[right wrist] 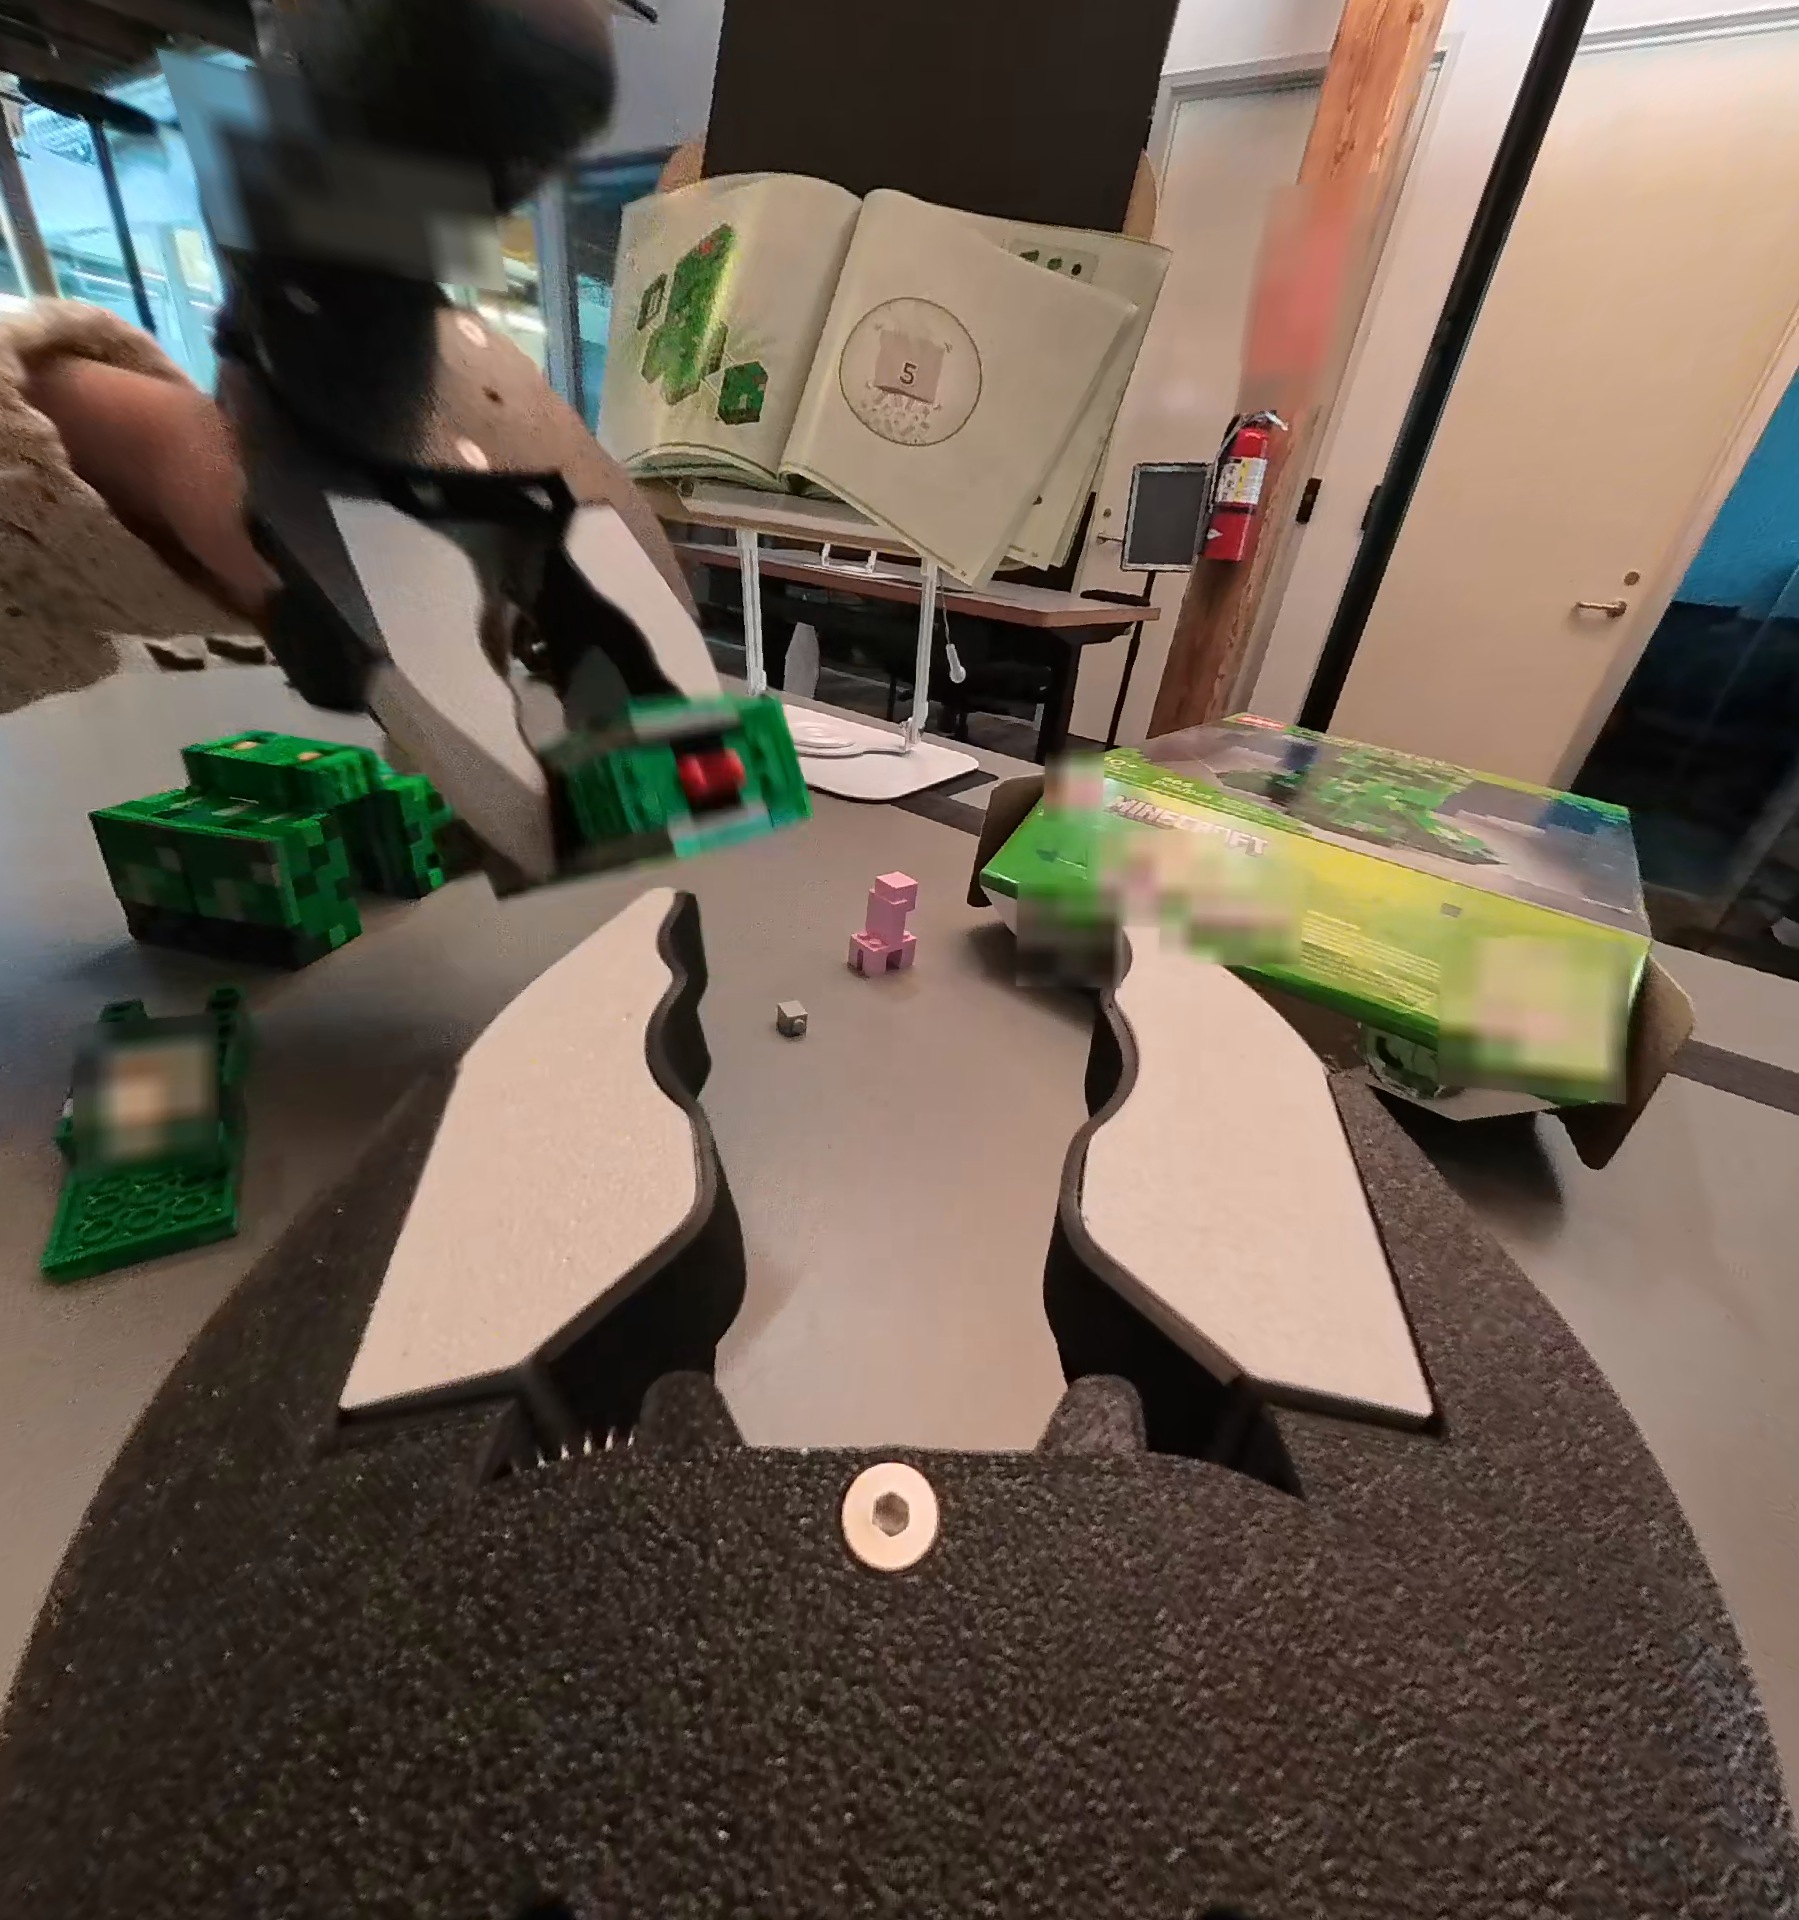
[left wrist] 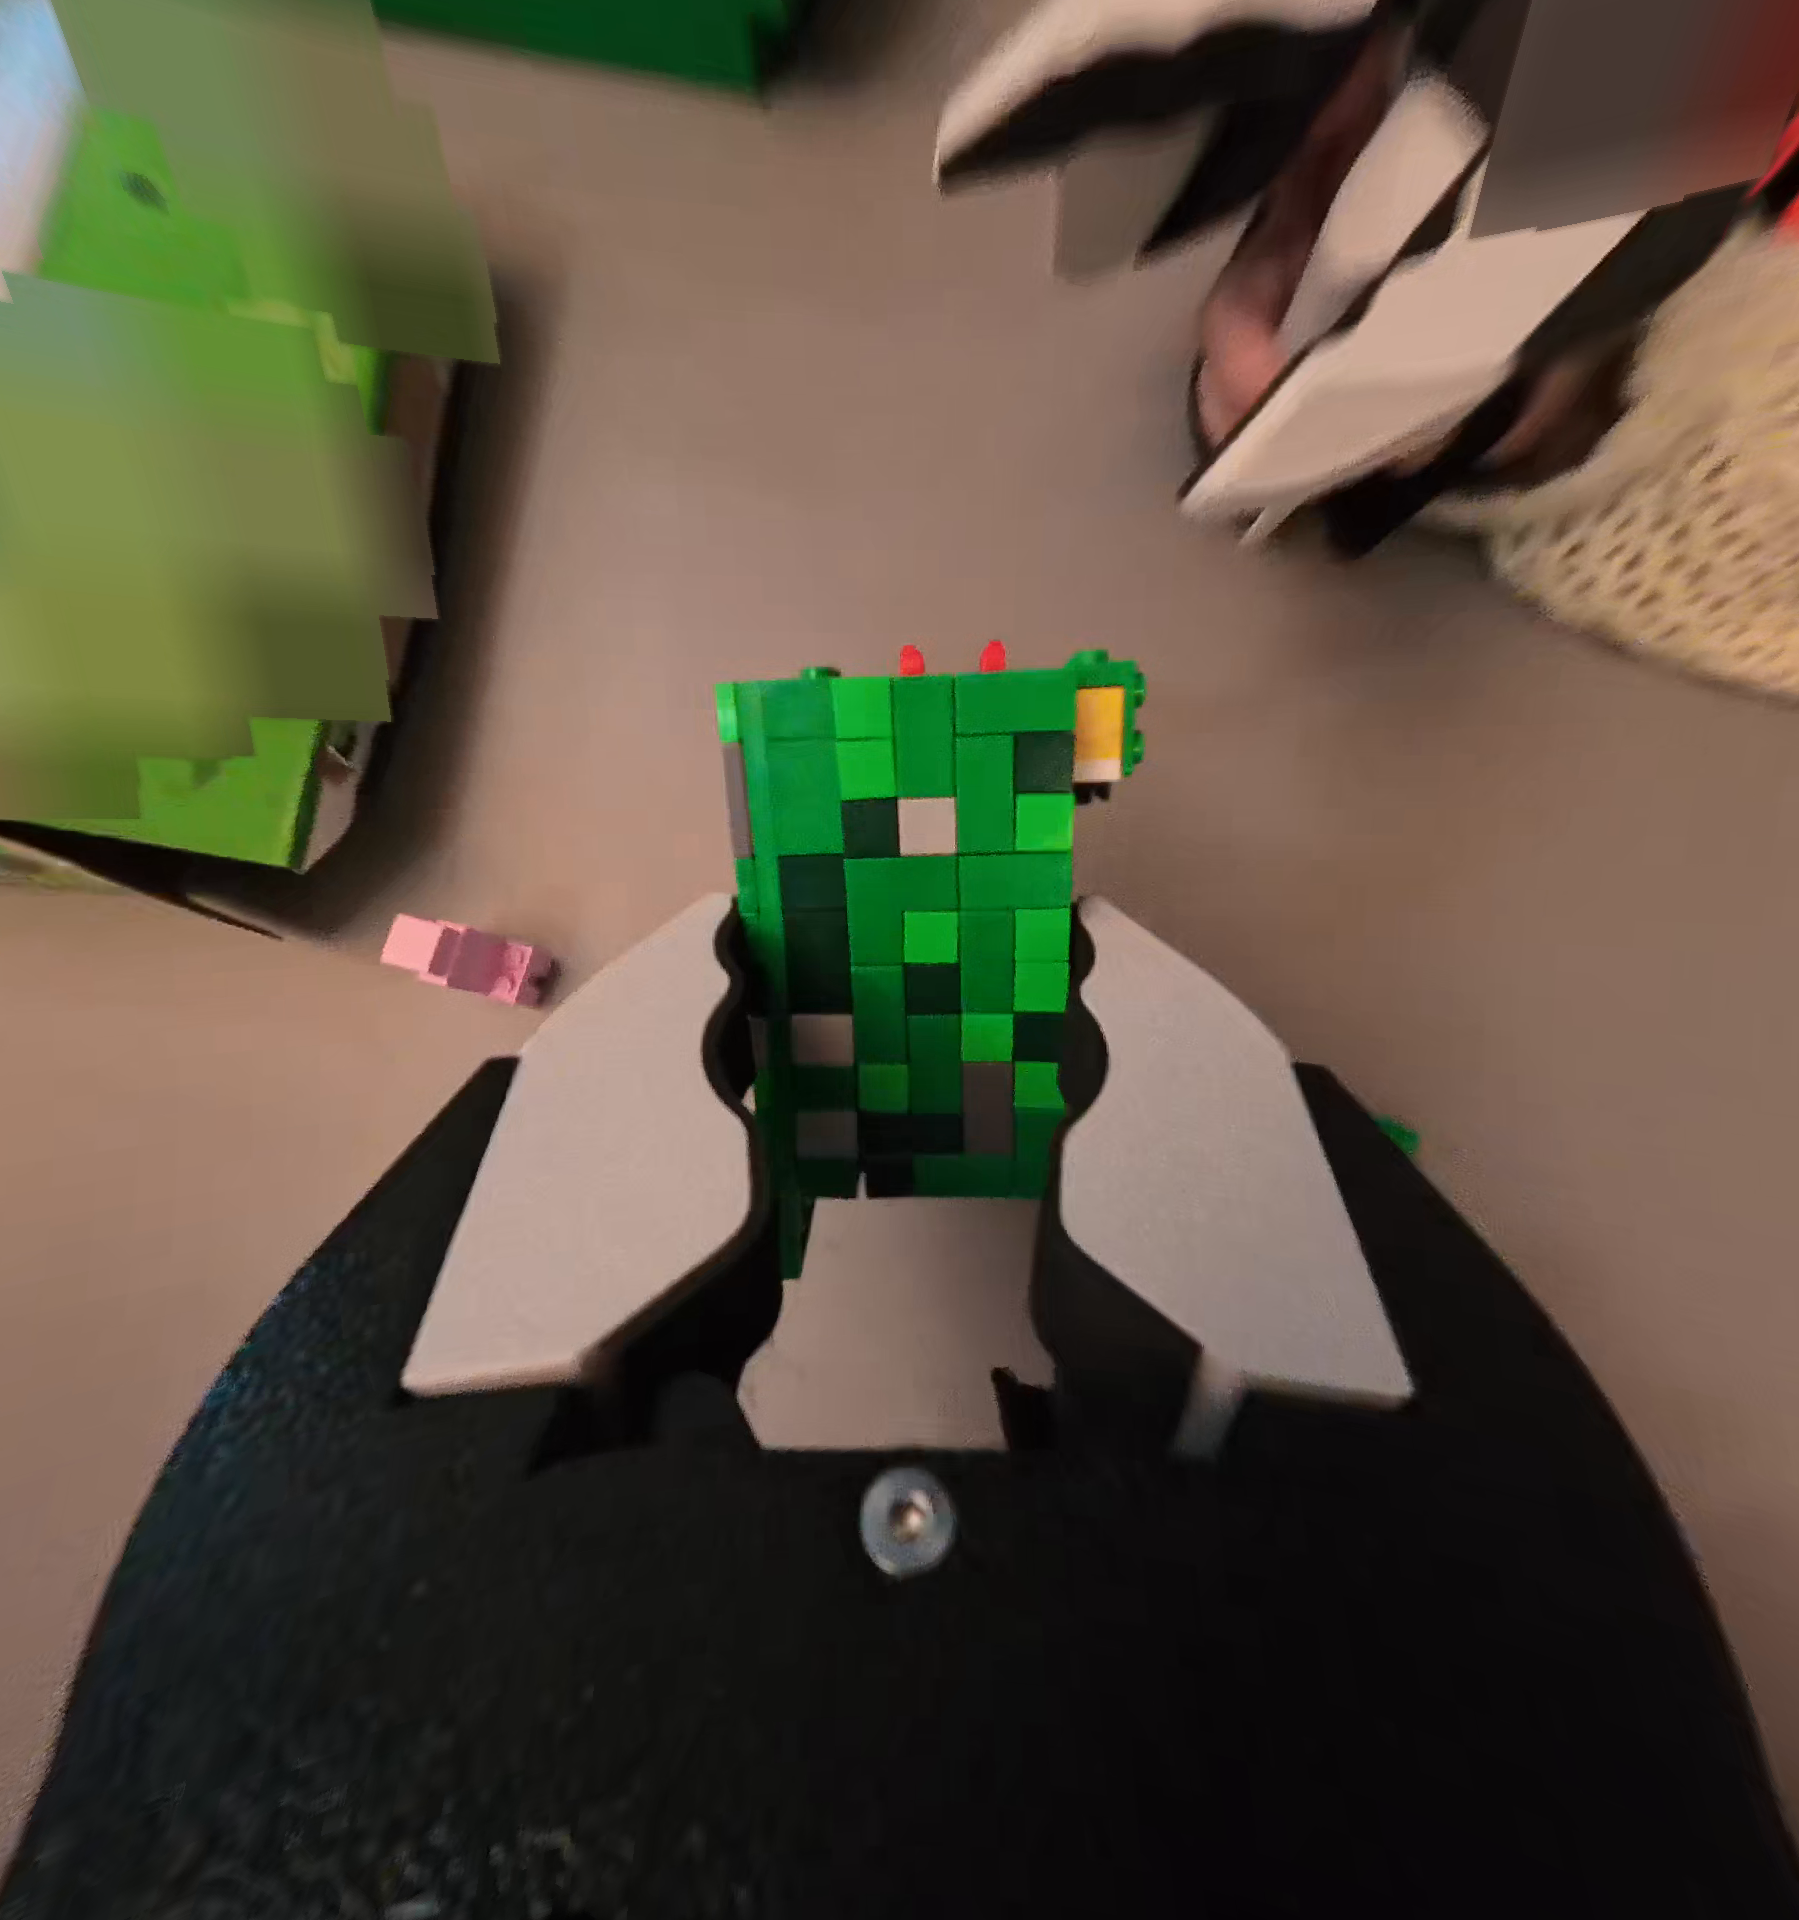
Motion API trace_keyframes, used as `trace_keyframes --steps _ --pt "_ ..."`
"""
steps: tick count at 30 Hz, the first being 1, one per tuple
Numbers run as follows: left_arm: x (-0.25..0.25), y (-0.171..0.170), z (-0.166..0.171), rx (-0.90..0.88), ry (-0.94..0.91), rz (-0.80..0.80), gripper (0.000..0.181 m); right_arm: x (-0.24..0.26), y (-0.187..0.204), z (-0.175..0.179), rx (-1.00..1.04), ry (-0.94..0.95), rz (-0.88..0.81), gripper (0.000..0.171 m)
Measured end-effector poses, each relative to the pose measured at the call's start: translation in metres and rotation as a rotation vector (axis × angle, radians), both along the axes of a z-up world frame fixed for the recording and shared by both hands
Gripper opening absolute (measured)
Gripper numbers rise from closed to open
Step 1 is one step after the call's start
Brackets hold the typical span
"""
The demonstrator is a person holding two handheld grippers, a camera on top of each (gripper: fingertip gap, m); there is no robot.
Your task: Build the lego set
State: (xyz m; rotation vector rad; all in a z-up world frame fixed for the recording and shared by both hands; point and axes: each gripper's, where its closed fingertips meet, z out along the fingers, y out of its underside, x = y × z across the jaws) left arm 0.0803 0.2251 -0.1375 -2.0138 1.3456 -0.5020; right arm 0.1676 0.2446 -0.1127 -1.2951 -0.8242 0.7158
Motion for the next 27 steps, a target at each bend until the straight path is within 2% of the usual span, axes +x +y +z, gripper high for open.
trace_keyframes --steps 1,9,13,19,23,27 --pt "-0.002 -0.004 0.014 0.01 -0.081 0.01 0.057 0.0 0.0 0.0 0.0 -0.001 0.0 0.071" --pt "-0.043 -0.05 0.105 0.116 -0.581 0.049 0.056 0.0 0.003 -0.003 -0.024 0.0 -0.002 0.07" --pt "-0.07 -0.075 0.148 0.071 -0.873 0.035 0.056 -0.002 0.002 -0.005 -0.016 -0.023 -0.002 0.07" --pt "-0.115 -0.09 0.202 0.019 -1.256 0.077 0.056 -0.004 0.001 -0.008 -0.011 -0.05 -0.001 0.07" --pt "-0.146 -0.087 0.22 0.058 -1.397 0.119 0.056 -0.006 0.001 -0.01 -0.01 -0.069 -0.002 0.07" --pt "-0.17 -0.088 0.228 0.034 -1.52 0.09 0.056 -0.008 0.0 -0.012 -0.006 -0.094 -0.003 0.069"
